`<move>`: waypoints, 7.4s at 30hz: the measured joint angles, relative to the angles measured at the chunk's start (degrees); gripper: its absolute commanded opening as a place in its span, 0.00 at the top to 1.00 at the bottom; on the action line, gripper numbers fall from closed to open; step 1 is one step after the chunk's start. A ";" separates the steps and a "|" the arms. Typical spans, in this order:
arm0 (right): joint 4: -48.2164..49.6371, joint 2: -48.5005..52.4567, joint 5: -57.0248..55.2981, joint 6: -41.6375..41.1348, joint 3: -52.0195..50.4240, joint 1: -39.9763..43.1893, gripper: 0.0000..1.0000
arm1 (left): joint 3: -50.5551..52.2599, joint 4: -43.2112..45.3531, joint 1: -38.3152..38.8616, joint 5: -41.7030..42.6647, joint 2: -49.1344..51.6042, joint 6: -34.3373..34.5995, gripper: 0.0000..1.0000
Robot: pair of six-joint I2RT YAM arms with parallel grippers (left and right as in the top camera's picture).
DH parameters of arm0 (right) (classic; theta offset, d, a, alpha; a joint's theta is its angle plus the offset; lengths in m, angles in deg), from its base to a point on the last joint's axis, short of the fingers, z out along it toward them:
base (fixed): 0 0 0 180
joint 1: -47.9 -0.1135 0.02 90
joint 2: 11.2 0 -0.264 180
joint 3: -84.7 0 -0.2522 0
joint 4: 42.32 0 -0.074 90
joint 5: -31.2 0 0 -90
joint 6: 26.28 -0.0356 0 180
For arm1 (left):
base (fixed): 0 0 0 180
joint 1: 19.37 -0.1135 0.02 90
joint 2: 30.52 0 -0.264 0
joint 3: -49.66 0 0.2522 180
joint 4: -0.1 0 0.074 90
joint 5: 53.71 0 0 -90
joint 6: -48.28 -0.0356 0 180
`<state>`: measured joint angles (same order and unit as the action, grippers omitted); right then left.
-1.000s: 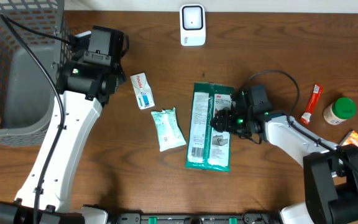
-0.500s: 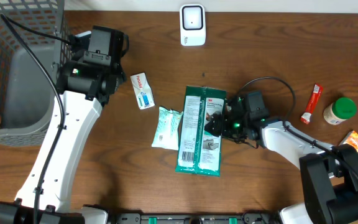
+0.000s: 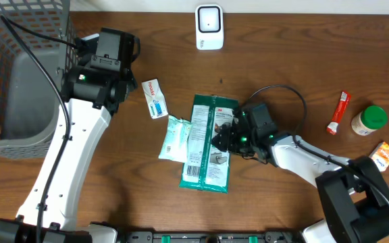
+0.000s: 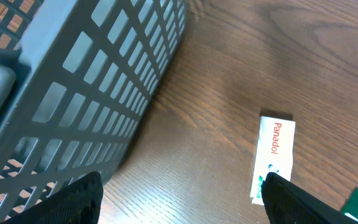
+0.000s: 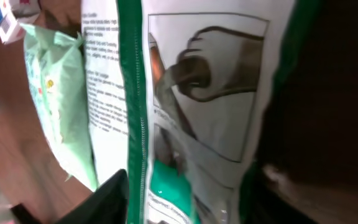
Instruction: Scan the item barcode
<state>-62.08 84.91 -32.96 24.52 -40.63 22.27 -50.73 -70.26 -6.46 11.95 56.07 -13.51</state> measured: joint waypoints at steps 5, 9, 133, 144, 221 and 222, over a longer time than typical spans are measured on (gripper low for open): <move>1.46 0.31 -2.97 -2.45 -0.28 -1.73 0.80 | 0.00 0.00 0.00 0.00 0.00 0.00 0.18; 3.37 1.11 -3.78 -2.78 -0.83 -2.62 0.99 | 0.00 0.00 0.00 0.00 0.00 0.00 0.18; -32.72 -10.25 -16.83 23.98 11.28 -3.91 0.41 | 0.00 0.00 0.00 0.00 0.00 0.00 0.18; -32.63 -10.25 -16.83 23.98 11.28 -3.91 0.41 | 0.00 0.00 0.00 0.00 0.00 0.00 0.18; -30.47 4.31 1.97 36.74 12.26 7.67 0.36 | 18.43 10.27 16.50 35.43 15.37 2.08 0.92; -30.58 4.61 2.86 36.96 12.39 8.07 0.36 | 19.06 10.23 16.79 35.50 15.37 2.10 0.92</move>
<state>-92.65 89.53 -30.09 61.48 -28.24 30.34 -31.67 -60.03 10.32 47.45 71.43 -11.42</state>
